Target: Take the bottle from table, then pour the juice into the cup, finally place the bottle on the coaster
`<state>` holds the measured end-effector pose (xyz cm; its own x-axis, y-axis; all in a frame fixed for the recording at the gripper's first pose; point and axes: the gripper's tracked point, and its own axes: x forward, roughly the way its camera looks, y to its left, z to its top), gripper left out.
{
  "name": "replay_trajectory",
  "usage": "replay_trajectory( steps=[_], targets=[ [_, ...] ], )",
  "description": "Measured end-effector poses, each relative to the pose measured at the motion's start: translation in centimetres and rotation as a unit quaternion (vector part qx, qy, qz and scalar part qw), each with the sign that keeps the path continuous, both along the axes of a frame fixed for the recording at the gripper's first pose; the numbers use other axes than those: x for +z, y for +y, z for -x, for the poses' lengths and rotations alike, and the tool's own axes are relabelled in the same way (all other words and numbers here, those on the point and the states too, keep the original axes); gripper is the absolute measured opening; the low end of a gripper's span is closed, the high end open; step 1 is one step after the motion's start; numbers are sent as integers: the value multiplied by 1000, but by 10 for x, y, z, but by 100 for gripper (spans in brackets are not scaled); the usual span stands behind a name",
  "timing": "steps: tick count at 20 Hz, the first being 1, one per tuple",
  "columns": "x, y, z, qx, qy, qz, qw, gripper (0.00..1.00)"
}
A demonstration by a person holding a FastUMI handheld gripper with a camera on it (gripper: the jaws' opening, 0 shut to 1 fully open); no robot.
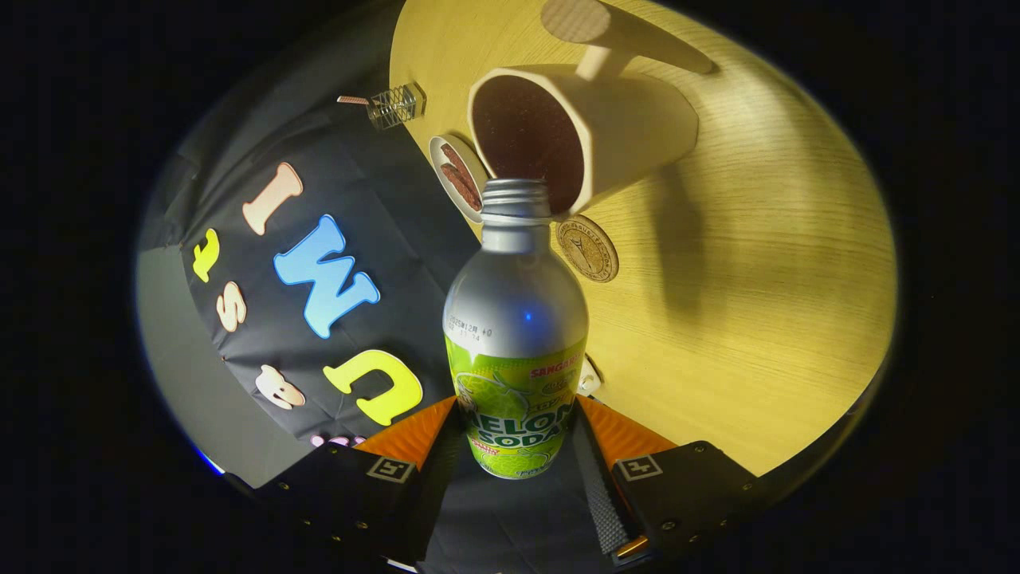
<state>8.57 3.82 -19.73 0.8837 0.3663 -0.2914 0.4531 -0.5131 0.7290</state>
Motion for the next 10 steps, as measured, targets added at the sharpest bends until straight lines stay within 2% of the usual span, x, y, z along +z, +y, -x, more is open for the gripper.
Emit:
replay_trajectory(
  steps=[10],
  targets=[
    [2, 0, 0, 5, 17, -31, 999, 77]
  ],
)
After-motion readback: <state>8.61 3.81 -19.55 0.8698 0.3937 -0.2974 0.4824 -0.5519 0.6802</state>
